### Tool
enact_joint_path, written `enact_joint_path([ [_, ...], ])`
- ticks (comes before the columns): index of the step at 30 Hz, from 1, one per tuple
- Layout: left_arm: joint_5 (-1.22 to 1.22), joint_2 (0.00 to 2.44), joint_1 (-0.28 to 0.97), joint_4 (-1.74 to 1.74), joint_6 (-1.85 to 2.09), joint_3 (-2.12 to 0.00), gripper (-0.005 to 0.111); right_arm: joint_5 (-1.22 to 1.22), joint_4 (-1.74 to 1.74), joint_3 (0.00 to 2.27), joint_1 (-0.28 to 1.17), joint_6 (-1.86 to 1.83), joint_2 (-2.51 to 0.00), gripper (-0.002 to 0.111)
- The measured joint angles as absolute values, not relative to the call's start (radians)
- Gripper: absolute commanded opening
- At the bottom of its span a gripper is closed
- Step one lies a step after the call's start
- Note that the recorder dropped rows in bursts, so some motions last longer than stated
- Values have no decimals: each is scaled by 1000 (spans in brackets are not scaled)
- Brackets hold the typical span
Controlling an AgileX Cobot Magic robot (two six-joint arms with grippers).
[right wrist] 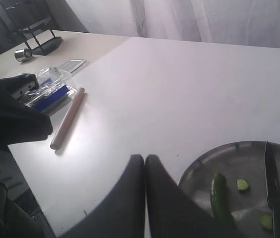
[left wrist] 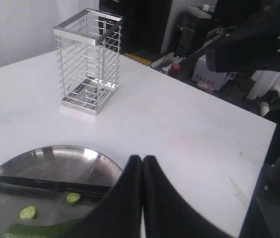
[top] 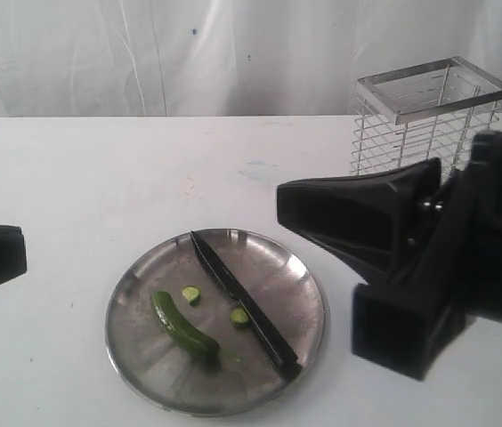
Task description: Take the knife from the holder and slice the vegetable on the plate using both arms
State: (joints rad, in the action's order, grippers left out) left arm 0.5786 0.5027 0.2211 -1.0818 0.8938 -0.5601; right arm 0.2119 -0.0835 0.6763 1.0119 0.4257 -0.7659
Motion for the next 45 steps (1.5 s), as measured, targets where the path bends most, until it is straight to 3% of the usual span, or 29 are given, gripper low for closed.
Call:
enact_joint_path([
  [12,589,503,221,-1082,894,-560,0,237,-147,671,1001,350,-675,0],
  [28,591,503,221,-1078,896,-560,0,209,-168,176,473,241,-194,0],
  [36,591,503,221,-1078,896,-560,0,222,-168,41,397,193,-23,0],
  [45,591,503,221,-1078,896,-560,0,288,-168,6,383,191,-6,0],
])
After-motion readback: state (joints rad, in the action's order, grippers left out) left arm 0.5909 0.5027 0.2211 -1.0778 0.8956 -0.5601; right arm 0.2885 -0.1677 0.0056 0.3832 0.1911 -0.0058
